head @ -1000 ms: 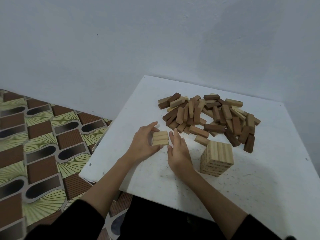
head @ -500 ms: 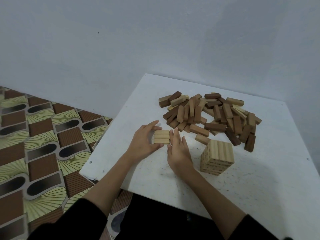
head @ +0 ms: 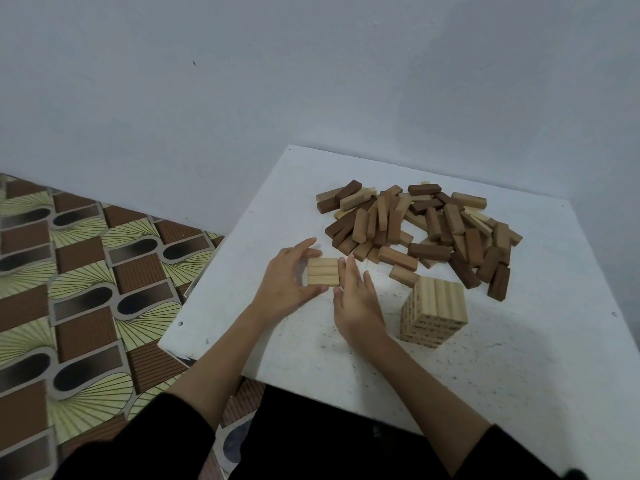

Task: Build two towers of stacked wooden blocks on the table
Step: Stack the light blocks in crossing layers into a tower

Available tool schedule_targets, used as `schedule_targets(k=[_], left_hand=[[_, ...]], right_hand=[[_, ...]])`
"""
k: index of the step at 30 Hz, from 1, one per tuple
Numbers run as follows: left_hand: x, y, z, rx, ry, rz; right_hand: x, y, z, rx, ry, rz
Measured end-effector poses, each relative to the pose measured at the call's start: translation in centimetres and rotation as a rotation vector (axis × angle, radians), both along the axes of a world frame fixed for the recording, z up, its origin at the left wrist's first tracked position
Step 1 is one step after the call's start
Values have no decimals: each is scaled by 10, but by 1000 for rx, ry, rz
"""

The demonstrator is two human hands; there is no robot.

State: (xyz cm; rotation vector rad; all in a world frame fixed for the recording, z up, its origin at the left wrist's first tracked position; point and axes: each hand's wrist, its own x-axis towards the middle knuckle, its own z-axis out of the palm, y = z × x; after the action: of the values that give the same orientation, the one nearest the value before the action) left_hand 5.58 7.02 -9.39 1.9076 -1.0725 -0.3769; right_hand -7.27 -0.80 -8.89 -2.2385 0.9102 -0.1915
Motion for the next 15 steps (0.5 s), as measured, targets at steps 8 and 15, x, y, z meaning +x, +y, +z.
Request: schedule_targets(k=[8,15], left_hand=[[0,-1,0,23,-16,-6],[-3,1,2,3,57,8]], right_hand=[[0,0,1,10,-4,-8],[-3,1,5,-18,-27,19]])
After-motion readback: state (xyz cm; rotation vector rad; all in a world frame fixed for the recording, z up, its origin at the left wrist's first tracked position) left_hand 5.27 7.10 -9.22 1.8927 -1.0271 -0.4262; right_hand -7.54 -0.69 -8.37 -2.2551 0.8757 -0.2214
